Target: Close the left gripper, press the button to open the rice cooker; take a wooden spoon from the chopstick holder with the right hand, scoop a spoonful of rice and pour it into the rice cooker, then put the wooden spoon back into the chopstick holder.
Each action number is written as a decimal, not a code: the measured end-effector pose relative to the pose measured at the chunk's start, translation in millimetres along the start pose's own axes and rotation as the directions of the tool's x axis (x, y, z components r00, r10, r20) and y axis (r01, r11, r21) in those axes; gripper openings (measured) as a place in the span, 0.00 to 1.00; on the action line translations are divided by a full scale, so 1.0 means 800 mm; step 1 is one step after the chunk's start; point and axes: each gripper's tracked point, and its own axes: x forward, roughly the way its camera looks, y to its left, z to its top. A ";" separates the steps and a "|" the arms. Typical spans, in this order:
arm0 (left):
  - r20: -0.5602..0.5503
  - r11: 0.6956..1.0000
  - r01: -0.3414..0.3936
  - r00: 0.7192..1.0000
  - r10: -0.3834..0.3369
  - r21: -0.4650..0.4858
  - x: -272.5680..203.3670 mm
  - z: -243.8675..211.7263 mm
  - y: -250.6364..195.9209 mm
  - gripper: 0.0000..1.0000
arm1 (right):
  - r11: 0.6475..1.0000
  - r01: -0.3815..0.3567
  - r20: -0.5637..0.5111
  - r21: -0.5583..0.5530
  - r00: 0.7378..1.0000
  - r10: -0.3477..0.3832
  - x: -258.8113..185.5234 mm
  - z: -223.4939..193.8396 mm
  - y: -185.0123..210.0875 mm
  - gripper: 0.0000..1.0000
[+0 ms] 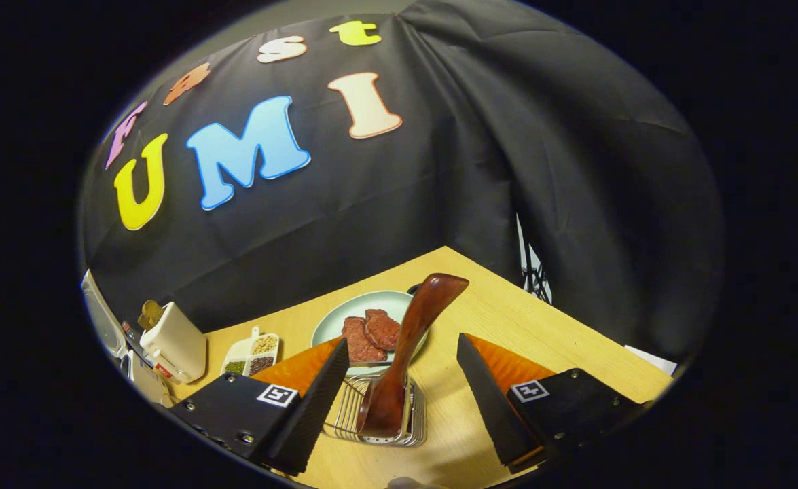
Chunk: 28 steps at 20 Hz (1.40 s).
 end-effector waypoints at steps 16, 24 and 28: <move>-0.003 0.997 -0.054 0.999 0.054 0.053 0.017 -0.006 -0.003 0.97 | 0.998 -0.056 -0.061 0.022 0.996 0.057 0.044 0.003 0.021 0.17; 0.019 0.997 -0.063 0.998 0.063 0.036 0.003 -0.003 0.028 0.97 | 0.994 -0.077 0.034 -0.077 0.996 0.080 0.000 0.066 0.055 0.17; 0.032 0.996 -0.087 0.996 0.086 0.027 -0.002 0.002 0.058 0.97 | 0.983 -0.095 0.102 -0.156 0.988 0.112 -0.042 0.119 0.098 0.17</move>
